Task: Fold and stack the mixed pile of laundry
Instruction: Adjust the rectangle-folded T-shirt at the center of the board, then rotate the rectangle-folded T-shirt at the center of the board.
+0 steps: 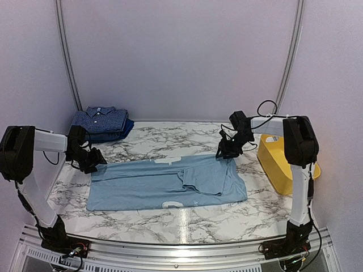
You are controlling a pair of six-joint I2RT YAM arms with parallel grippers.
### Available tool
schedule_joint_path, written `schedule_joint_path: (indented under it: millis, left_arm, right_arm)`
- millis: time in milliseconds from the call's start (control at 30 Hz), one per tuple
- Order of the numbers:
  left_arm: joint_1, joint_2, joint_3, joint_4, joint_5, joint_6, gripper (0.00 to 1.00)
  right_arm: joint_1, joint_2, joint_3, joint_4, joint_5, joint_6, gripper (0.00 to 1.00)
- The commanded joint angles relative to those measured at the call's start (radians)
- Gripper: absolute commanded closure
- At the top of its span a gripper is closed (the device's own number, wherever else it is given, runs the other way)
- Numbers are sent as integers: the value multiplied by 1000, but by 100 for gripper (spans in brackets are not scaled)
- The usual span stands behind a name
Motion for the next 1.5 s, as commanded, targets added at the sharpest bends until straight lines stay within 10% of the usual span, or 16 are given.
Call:
schedule_joint_path:
  millis: [0,267,667,967,1233,1467]
  left_arm:
    - [22,-46,-39,-41,-80,-6,35]
    - [-74,-194,31,-57,-9,149,35]
    - [-248,32,271,-249,-256,380,44]
    - [-288,141,273,-299,-353,406,62]
    - [-324,74,119,-334,-365,344,76]
    - [-414,-42,-70,-338,-221,90,84]
  right_arm:
    - [-18,160,170,-7,99,-23,55]
    - [-10,352,754,-161,37,-51,53]
    - [89,-99,209,-53,-24,4,52]
    - [149,-127,-106,69,13,87,56]
    - [105,48,-13,45,94,38,59]
    - [97,326,460,-54,127,-68,60]
